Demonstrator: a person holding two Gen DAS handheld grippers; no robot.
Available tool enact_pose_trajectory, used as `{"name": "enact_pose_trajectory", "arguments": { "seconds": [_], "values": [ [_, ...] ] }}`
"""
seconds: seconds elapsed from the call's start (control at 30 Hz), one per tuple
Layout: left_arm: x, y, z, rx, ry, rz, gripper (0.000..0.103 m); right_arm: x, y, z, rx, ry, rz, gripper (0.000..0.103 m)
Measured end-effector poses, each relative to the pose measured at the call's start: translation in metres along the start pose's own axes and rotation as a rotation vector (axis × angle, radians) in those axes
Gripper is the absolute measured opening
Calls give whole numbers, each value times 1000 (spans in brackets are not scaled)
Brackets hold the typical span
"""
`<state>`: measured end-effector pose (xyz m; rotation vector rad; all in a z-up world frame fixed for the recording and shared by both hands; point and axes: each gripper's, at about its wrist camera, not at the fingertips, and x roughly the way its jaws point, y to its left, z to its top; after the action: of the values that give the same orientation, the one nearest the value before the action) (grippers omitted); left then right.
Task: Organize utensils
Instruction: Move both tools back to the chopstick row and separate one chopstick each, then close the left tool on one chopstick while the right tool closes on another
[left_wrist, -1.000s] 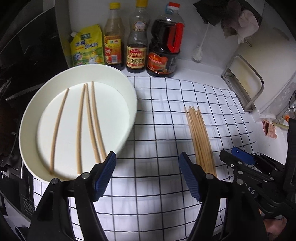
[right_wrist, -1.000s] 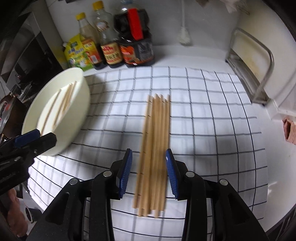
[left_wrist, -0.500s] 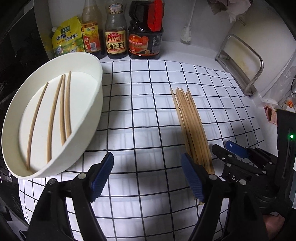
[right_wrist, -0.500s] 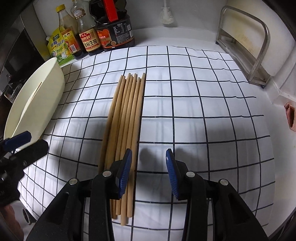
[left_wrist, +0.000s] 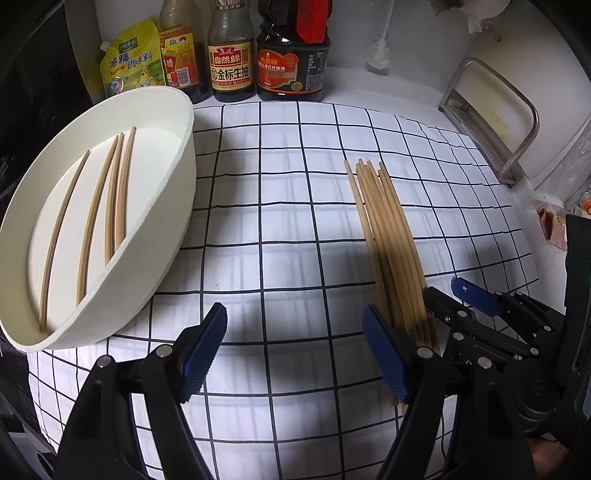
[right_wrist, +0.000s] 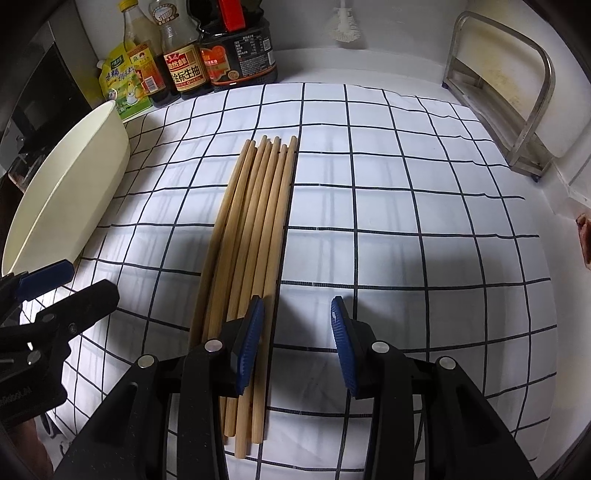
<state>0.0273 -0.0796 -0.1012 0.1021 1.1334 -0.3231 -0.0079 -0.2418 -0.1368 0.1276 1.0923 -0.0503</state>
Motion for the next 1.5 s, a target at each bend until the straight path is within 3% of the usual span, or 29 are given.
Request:
{"name": "enact_pose_trajectory", "arguments": {
  "seconds": [0.73, 1.03, 1.33, 1.43, 1.5],
  "values": [
    [35, -26, 7, 4, 12, -9, 74, -4, -50, -2, 69, -29, -23, 39],
    [46, -31, 7, 5, 16, 9, 75, 0, -42, -1, 19, -37, -13, 39],
    [52, -38, 7, 38, 0, 56, 76, 7, -32, 2, -54, -60, -70, 39],
    [52, -39, 9, 45, -9, 59, 67, 9, -30, 4, -62, -67, -66, 39],
    [51, -41, 10, 53, -14, 57, 50, 9, -28, 5, -72, -68, -60, 35]
  ]
}}
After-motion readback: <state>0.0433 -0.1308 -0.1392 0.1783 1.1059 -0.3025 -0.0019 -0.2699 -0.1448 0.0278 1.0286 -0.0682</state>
